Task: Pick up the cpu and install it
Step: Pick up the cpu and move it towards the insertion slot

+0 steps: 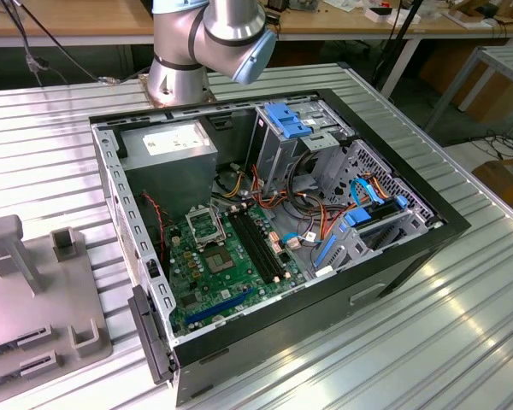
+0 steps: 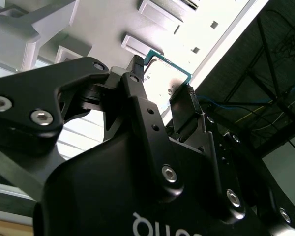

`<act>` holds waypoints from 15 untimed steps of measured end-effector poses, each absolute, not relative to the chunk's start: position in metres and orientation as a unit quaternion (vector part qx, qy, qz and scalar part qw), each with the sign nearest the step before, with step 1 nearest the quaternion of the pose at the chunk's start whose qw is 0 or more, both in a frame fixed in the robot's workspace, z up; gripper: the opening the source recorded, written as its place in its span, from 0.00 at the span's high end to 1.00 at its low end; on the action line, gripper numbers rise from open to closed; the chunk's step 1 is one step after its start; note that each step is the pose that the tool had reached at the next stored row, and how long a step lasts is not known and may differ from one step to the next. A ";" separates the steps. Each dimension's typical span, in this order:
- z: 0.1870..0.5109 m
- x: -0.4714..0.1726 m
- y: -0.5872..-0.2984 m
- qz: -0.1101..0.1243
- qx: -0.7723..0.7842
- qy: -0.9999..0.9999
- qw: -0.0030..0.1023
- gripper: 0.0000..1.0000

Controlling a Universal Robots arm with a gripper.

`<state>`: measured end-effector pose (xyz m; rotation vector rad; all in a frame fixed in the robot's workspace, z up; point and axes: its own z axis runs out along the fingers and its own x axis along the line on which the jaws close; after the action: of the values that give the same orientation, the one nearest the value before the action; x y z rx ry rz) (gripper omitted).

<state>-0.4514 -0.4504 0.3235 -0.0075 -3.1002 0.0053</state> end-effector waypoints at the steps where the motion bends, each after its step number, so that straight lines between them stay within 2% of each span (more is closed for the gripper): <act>1: 0.324 -0.451 -0.450 0.002 -0.002 -1.000 0.021 0.53; 15: 0.330 -0.451 -0.450 0.002 -0.002 -1.000 0.021 0.53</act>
<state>-0.4514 -0.4504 0.3301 -0.0075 -3.1002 0.0047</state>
